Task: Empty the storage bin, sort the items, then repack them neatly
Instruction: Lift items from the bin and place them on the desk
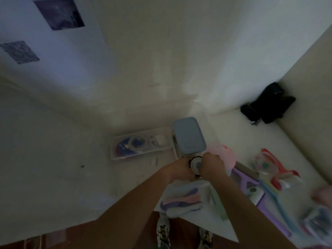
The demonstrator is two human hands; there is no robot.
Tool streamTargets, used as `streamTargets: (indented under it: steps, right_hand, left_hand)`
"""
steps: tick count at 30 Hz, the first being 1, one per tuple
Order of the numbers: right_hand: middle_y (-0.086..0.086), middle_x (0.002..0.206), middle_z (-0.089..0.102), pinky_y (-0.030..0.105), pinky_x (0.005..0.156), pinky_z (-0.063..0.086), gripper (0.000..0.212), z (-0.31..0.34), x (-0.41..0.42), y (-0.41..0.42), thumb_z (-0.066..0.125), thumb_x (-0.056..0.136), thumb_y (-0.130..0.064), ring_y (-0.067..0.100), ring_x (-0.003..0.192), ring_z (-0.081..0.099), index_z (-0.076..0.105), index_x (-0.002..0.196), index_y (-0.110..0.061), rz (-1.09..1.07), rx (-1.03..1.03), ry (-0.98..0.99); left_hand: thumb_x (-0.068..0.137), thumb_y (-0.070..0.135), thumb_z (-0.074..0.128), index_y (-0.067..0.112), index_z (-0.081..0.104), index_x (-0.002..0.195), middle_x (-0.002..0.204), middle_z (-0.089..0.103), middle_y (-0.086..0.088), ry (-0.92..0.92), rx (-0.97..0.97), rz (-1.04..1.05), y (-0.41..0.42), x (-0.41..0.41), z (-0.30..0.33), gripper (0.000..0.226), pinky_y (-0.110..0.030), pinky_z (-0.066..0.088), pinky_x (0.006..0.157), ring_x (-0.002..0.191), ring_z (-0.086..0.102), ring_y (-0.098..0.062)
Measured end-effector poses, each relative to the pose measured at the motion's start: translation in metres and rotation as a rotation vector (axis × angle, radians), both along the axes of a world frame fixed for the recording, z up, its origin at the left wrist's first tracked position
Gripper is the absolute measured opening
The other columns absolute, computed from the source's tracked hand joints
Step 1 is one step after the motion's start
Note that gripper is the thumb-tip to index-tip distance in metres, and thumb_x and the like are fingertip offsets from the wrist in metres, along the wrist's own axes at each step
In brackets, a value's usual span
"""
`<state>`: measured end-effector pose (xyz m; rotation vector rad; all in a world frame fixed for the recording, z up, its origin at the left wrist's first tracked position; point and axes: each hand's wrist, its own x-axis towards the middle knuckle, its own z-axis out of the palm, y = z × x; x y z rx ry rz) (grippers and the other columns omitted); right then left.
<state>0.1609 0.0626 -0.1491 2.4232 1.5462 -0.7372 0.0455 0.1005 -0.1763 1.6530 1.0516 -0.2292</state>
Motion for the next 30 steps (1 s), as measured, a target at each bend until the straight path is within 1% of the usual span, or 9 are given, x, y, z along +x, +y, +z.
streamTargets:
  steps: [5, 8, 11, 15, 20, 25, 27, 29, 30]
  right_hand:
    - [0.012, 0.117, 0.065, 0.030, 0.088, 0.048, 0.020, 0.004, 0.006, -0.007, 0.052, 0.096, -0.016, 0.025, 0.110, 0.063, 0.060, 0.112, -0.007, 0.022, 0.047, -0.027]
    - [0.010, 0.113, 0.067, 0.033, 0.086, 0.048, 0.020, 0.006, 0.012, -0.022, 0.050, 0.094, -0.013, 0.026, 0.106, 0.063, 0.062, 0.110, -0.012, -0.014, 0.152, 0.021]
    - [0.004, 0.095, 0.074, 0.032, 0.076, 0.052, 0.018, 0.016, 0.031, -0.047, 0.060, 0.088, -0.011, 0.021, 0.085, 0.068, 0.072, 0.100, -0.017, -0.197, 0.476, 0.177]
    - [-0.011, 0.089, 0.073, 0.032, 0.075, 0.058, 0.018, 0.025, 0.060, -0.098, 0.072, 0.083, -0.017, 0.006, 0.078, 0.068, 0.073, 0.099, -0.025, -0.441, 0.726, 0.382]
    - [-0.021, 0.096, 0.068, 0.023, 0.077, 0.058, 0.023, 0.013, 0.108, -0.143, 0.072, 0.086, -0.023, -0.005, 0.085, 0.064, 0.069, 0.108, -0.030, -0.666, 0.634, 0.561]
    - [-0.022, 0.095, 0.066, 0.026, 0.080, 0.056, 0.024, -0.003, 0.156, -0.152, 0.070, 0.087, -0.022, -0.005, 0.089, 0.063, 0.063, 0.104, -0.037, -0.709, 0.654, 0.627]
    - [-0.020, 0.099, 0.067, 0.025, 0.082, 0.054, 0.025, -0.011, 0.170, -0.141, 0.070, 0.088, -0.023, -0.004, 0.091, 0.064, 0.060, 0.104, -0.039, -0.683, 0.637, 0.670]
    - [-0.012, 0.107, 0.069, 0.028, 0.086, 0.053, 0.027, -0.022, 0.182, -0.118, 0.069, 0.088, -0.027, 0.005, 0.097, 0.066, 0.060, 0.113, -0.032, -0.601, 0.583, 0.710]
    - [-0.007, 0.111, 0.069, 0.029, 0.089, 0.051, 0.036, -0.030, 0.187, -0.102, 0.068, 0.088, -0.029, 0.011, 0.100, 0.066, 0.058, 0.122, -0.028, -0.524, 0.539, 0.699]
  left_hand:
    - [0.093, 0.017, 0.062, 0.006, 0.065, 0.119, 0.122, 0.066, -0.018, 0.003, -0.010, 0.039, 0.002, 0.004, -0.014, 0.028, -0.031, 0.045, 0.082, 0.095, 0.058, -0.021]
    - [0.099, 0.021, 0.052, 0.002, 0.059, 0.127, 0.133, 0.058, -0.019, 0.065, -0.005, 0.077, -0.005, 0.004, -0.005, 0.034, -0.035, 0.041, 0.095, 0.121, 0.056, -0.033]
    - [0.103, 0.030, 0.045, 0.006, 0.056, 0.131, 0.138, 0.056, -0.013, 0.163, 0.252, 0.120, -0.014, 0.005, 0.019, 0.039, -0.035, 0.041, 0.102, 0.125, 0.053, -0.029]
    - [0.098, 0.034, 0.053, 0.022, 0.060, 0.119, 0.119, 0.064, -0.001, -0.028, 0.530, 0.297, -0.042, 0.026, 0.046, 0.025, -0.034, 0.047, 0.093, 0.110, 0.060, -0.022]
    - [0.086, 0.055, 0.056, 0.032, 0.051, 0.134, 0.144, 0.047, 0.003, -0.112, 0.797, 0.148, -0.065, 0.084, 0.052, 0.053, -0.037, 0.039, 0.109, 0.132, 0.043, -0.020]
    - [0.083, 0.052, 0.058, 0.016, 0.052, 0.137, 0.149, 0.045, -0.012, -0.007, 1.059, 0.051, -0.067, 0.120, 0.042, 0.065, -0.047, 0.035, 0.114, 0.138, 0.040, -0.034]
    - [0.075, 0.039, 0.075, 0.004, 0.050, 0.137, 0.144, 0.048, -0.019, 0.033, 1.141, -0.059, -0.076, 0.139, 0.037, 0.076, -0.046, 0.041, 0.110, 0.133, 0.045, -0.036]
    - [0.051, 0.032, 0.091, -0.004, 0.055, 0.127, 0.127, 0.060, -0.023, 0.137, 1.097, -0.145, -0.092, 0.163, 0.024, 0.091, -0.040, 0.055, 0.091, 0.117, 0.058, -0.035]
    - [0.046, 0.038, 0.089, -0.001, 0.063, 0.117, 0.114, 0.068, -0.019, 0.246, 1.033, -0.175, -0.099, 0.176, 0.014, 0.086, -0.034, 0.058, 0.079, 0.104, 0.067, -0.031]
